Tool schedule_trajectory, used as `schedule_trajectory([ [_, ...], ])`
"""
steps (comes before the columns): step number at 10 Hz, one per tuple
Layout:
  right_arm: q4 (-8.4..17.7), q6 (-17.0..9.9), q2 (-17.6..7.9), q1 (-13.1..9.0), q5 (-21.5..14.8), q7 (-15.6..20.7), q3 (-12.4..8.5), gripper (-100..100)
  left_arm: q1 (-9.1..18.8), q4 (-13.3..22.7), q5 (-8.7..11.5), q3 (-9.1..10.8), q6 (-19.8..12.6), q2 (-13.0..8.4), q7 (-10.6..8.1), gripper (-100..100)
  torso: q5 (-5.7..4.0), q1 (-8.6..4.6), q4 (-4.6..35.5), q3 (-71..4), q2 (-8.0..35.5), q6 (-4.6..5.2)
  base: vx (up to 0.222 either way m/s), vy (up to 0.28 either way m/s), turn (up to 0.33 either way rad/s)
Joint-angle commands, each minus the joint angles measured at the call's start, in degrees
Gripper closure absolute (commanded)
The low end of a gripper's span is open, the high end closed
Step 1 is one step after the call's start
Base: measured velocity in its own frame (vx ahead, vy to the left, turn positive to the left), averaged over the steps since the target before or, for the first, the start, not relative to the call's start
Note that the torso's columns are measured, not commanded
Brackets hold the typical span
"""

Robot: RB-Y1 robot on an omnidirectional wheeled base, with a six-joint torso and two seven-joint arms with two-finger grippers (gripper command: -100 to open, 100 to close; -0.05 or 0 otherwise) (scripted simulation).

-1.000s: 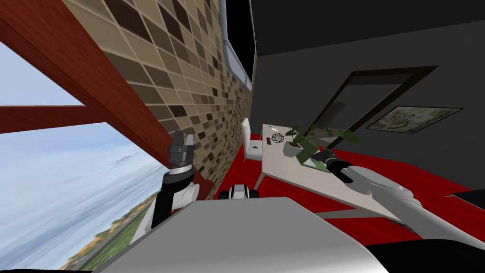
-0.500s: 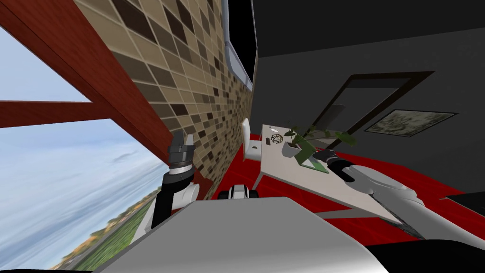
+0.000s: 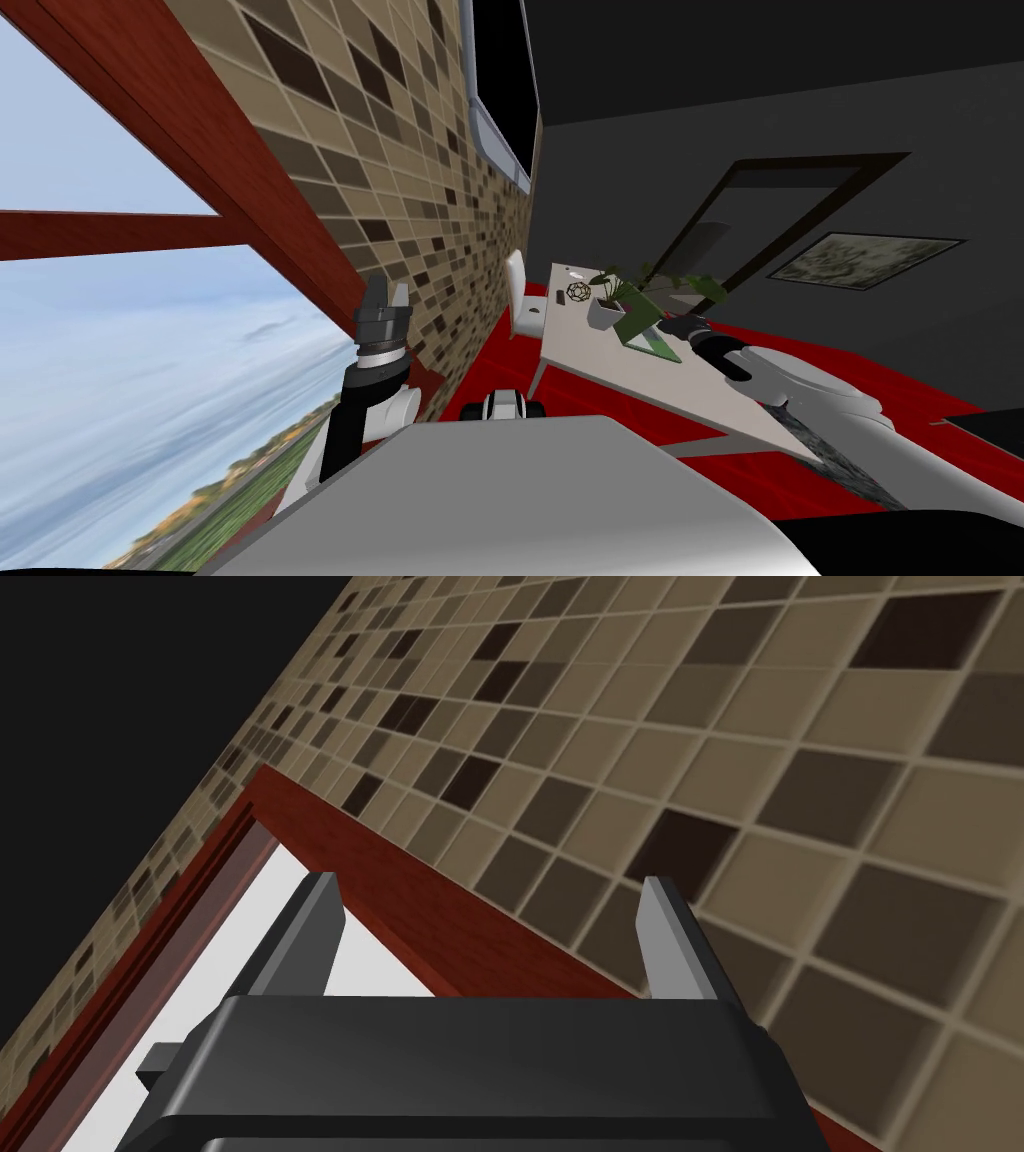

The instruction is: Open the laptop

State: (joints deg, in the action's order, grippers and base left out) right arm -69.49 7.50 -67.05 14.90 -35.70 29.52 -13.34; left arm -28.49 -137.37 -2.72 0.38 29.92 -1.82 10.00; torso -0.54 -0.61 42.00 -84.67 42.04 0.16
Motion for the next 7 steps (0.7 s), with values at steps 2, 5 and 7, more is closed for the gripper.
schedule_trajectory([
  [2, 0.54, 1.18, 0.29, -0.13, 1.99, -2.17, 0.03, 100, 0.0, 0.0, 0.0, 0.0, 0.0, 0.0, 0.0, 0, 0.06, 0.0, 0.07, 0.05, 0.07, 0.01, -0.028, -0.077, 0.01],
  [5, 2.46, 3.14, 3.43, -1.9, 5.12, -5.31, 0.38, 100, 0.01, 0.0, 0.0, 0.0, 0.0, -0.01, 0.0, 0, 0.1, 0.11, 0.09, 0.08, 0.13, -0.23, -0.073, -0.134, 0.04],
  [7, 3.42, 4.07, 5.06, -2.74, 6.62, -6.74, 0.63, 100, 0.0, 0.0, 0.0, 0.0, 0.0, 0.0, 0.0, 0, 0.09, 0.22, -0.01, -0.08, -0.14, -0.22, -0.051, -0.125, 0.02],
])
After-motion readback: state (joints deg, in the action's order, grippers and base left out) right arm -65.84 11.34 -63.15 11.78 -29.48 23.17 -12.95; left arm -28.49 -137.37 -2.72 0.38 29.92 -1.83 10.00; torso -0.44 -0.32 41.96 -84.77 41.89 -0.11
